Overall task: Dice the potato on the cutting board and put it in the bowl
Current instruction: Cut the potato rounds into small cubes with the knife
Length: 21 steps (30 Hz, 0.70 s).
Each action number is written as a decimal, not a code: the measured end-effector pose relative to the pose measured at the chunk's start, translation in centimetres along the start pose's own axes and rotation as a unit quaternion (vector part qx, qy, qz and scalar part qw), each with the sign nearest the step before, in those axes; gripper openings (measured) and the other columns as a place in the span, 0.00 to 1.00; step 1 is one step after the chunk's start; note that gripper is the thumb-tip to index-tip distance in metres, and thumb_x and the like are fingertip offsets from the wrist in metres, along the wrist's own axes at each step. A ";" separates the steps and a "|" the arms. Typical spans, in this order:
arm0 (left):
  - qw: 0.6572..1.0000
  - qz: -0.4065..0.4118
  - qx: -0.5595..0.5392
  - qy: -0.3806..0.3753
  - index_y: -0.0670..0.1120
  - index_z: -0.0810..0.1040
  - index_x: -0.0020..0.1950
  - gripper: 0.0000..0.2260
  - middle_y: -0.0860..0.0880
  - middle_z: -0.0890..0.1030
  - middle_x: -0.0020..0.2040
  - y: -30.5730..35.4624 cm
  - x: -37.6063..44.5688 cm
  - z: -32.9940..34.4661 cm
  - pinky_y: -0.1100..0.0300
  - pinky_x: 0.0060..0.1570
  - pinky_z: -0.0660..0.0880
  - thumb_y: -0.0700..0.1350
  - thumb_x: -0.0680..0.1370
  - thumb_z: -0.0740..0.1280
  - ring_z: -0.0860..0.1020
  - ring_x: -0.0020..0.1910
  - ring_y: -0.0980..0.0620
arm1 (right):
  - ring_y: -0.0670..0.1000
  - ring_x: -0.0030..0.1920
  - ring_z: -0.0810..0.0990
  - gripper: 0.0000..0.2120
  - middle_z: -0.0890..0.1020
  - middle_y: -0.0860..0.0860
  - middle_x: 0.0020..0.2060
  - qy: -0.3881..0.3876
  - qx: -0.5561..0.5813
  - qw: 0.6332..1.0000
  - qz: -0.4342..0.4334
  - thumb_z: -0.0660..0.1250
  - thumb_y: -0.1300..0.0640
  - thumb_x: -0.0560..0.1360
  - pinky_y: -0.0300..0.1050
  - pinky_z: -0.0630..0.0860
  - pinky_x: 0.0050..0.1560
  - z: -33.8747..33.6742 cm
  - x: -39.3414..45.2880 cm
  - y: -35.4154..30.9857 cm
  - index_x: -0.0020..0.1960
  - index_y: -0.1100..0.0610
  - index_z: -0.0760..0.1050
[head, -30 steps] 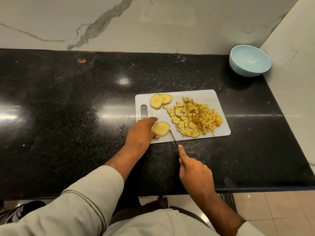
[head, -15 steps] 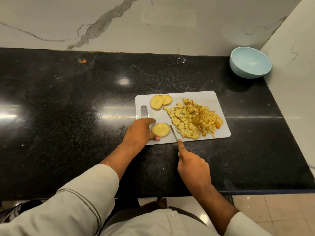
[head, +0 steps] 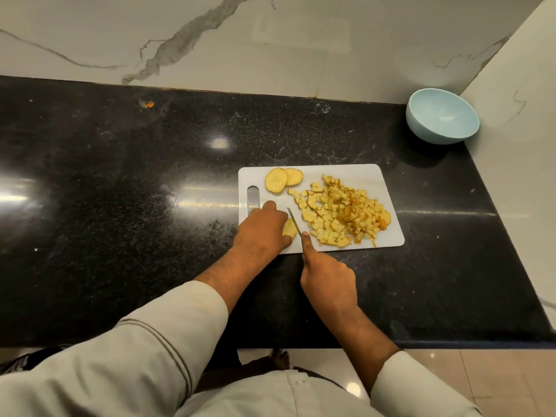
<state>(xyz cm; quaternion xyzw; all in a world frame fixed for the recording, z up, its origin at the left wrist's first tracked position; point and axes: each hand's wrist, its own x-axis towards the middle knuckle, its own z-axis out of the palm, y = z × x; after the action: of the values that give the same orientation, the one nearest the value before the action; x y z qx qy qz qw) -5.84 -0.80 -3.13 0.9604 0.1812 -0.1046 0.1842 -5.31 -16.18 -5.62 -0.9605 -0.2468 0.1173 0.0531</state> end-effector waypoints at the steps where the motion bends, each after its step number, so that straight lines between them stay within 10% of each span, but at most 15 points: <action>1: 1.000 0.000 0.001 0.000 0.47 0.76 0.60 0.16 0.46 0.70 0.56 0.1 0.1 -0.1 0.53 0.45 0.71 0.53 0.75 0.68 0.73 0.56 0.45 | 0.53 0.33 0.75 0.30 0.72 0.48 0.34 -0.005 -0.002 1.000 0.001 0.54 0.54 0.80 0.46 0.63 0.30 0.0 0.2 -0.2 0.78 0.44 0.47; 21: 0.999 -0.034 0.019 0.019 0.45 0.78 0.55 0.13 0.47 0.70 0.54 1.3 0.0 0.2 0.52 0.43 0.73 0.52 0.76 0.68 0.74 0.54 0.44 | 0.54 0.31 0.71 0.34 0.73 0.51 0.36 -0.036 -0.040 0.998 -0.035 0.55 0.58 0.78 0.44 0.59 0.28 0.5 -0.8 -0.1 0.78 0.48 0.42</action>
<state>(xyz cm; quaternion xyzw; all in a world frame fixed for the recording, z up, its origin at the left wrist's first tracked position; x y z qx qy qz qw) -5.36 -1.98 -2.88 0.9587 0.2154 -0.0962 0.1587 -6.12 -16.48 -5.98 -0.9479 -0.2862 0.1396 0.0096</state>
